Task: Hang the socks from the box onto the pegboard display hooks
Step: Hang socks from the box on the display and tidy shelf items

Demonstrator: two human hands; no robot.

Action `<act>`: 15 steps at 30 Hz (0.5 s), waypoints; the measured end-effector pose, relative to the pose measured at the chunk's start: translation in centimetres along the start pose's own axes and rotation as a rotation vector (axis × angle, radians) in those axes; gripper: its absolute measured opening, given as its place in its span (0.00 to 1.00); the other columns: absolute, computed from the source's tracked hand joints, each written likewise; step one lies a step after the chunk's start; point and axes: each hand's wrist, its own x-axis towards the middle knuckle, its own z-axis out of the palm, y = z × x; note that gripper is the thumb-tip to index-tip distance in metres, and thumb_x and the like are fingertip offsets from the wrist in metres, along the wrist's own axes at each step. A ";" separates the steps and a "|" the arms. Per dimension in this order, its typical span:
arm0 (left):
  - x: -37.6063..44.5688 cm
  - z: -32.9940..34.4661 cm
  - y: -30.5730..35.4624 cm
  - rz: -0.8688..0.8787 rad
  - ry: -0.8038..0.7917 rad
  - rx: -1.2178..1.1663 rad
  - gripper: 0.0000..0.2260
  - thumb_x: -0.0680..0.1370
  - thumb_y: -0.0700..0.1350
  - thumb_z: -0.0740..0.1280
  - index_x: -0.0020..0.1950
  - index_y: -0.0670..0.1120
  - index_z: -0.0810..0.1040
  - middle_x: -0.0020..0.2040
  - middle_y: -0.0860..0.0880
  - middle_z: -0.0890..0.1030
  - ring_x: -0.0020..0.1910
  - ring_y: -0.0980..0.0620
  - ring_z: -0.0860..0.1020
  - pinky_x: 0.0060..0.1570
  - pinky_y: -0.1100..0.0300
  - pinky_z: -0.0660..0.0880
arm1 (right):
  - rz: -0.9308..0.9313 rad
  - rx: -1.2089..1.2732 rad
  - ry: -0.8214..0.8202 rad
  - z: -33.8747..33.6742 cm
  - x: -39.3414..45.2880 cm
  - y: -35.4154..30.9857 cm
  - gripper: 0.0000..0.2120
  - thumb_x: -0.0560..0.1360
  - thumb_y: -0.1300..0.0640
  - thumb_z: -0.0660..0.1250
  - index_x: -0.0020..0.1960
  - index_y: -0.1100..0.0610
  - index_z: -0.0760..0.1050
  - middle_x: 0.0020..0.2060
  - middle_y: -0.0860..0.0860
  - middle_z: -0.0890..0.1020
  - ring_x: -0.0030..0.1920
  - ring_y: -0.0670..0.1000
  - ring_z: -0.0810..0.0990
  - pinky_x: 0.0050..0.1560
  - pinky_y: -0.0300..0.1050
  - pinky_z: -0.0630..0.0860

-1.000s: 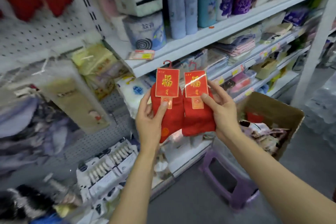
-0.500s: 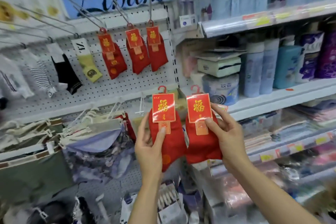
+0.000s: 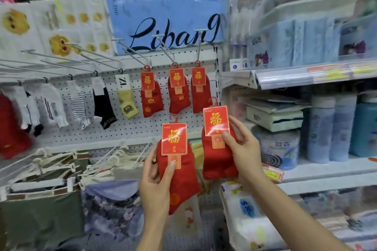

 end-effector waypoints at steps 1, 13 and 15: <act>1.0 0.1 0.2 0.007 -0.002 0.002 0.24 0.75 0.42 0.72 0.66 0.64 0.75 0.55 0.52 0.85 0.52 0.52 0.84 0.47 0.50 0.82 | -0.018 0.000 0.005 0.7 1.4 0.2 0.21 0.77 0.64 0.68 0.68 0.51 0.74 0.56 0.50 0.83 0.52 0.46 0.84 0.43 0.38 0.80; 11.8 1.3 0.1 0.075 -0.131 -0.001 0.25 0.74 0.42 0.73 0.67 0.63 0.74 0.52 0.53 0.85 0.50 0.51 0.85 0.40 0.51 0.83 | -0.112 0.005 0.150 7.4 17.3 0.5 0.24 0.77 0.65 0.67 0.71 0.49 0.71 0.61 0.50 0.80 0.56 0.47 0.81 0.51 0.45 0.82; 13.1 1.6 -0.3 0.071 -0.159 -0.007 0.25 0.74 0.42 0.73 0.66 0.65 0.74 0.52 0.53 0.85 0.50 0.51 0.85 0.42 0.49 0.83 | -0.118 0.022 0.166 7.9 18.9 1.0 0.24 0.77 0.65 0.68 0.70 0.48 0.72 0.61 0.50 0.80 0.58 0.49 0.81 0.53 0.47 0.81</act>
